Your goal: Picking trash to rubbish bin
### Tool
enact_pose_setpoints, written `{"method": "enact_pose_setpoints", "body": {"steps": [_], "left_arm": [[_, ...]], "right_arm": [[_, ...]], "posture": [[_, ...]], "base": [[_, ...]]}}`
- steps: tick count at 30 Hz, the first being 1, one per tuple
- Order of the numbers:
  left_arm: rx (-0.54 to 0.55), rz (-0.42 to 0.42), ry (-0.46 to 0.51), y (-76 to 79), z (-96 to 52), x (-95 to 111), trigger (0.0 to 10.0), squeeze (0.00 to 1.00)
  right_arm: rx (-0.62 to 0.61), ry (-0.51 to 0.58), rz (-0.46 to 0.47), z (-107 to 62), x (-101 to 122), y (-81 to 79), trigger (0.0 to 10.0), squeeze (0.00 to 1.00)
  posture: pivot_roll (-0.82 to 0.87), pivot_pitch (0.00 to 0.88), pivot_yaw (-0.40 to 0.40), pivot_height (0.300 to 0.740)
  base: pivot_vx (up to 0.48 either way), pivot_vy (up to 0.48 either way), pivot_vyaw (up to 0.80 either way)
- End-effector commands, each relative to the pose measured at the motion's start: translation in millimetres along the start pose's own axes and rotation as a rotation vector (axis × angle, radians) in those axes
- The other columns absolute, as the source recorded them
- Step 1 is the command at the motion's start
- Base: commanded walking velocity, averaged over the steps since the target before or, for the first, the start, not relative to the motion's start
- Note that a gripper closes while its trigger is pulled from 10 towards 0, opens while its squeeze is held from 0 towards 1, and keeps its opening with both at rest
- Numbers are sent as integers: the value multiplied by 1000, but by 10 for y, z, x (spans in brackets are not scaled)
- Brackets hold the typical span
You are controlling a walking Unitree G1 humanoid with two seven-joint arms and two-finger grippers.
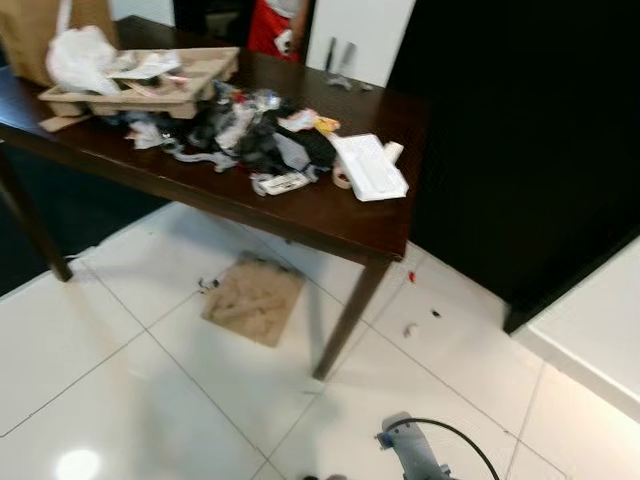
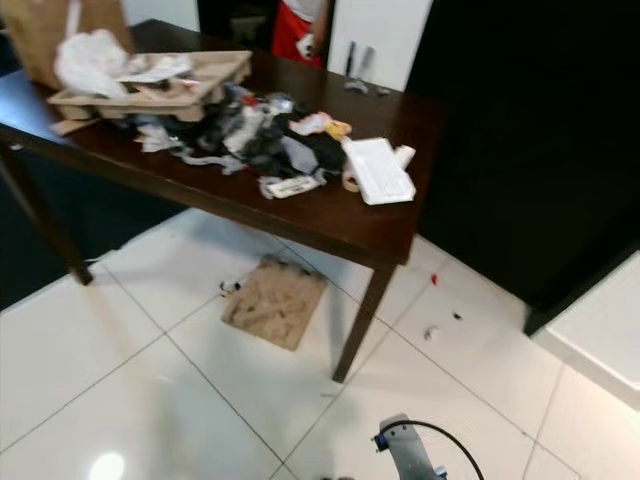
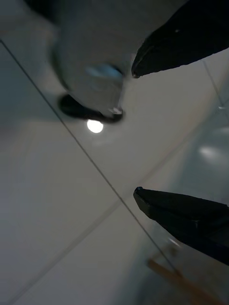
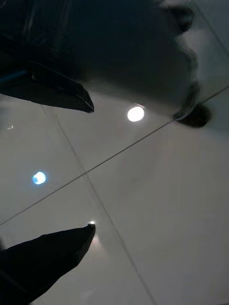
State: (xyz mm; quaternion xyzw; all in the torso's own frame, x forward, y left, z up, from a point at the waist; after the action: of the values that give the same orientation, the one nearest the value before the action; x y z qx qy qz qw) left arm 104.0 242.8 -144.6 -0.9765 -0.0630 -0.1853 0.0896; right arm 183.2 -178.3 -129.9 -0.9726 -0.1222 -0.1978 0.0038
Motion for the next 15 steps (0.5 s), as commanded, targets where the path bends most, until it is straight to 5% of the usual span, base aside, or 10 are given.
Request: {"method": "enact_pose_setpoints", "body": {"steps": [1, 15], "left_arm": [[4, -17, -43, -13, -22, -162, 10000, 0], [10, -52, -48, -51, -36, -222, 10000, 0]], "right_arm": [[10, -27, -5, 2, -95, -35, 10000, 0], [17, -29, -24, 7, -109, -81, 10000, 0]], "posture": [[277, 101, -108, 740], [279, 116, -107, 740]], "base": [[0, 0, 0], [0, 0, -91]]}}
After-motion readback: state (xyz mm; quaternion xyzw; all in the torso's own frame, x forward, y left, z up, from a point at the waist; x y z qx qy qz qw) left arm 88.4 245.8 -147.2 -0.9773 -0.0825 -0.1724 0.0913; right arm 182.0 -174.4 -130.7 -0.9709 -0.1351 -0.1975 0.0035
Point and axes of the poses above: a point about 5 cm out from each wrist's last joint towards the gripper, its own z axis pointing out of the wrist towards the gripper, its own x axis along the axis of the wrist's last joint, y = z × x, the point moved 4 cm from there along z, pointing out of the wrist towards the gripper, and after that the axes turned 6 degrees about z, right-handed, at the moved point
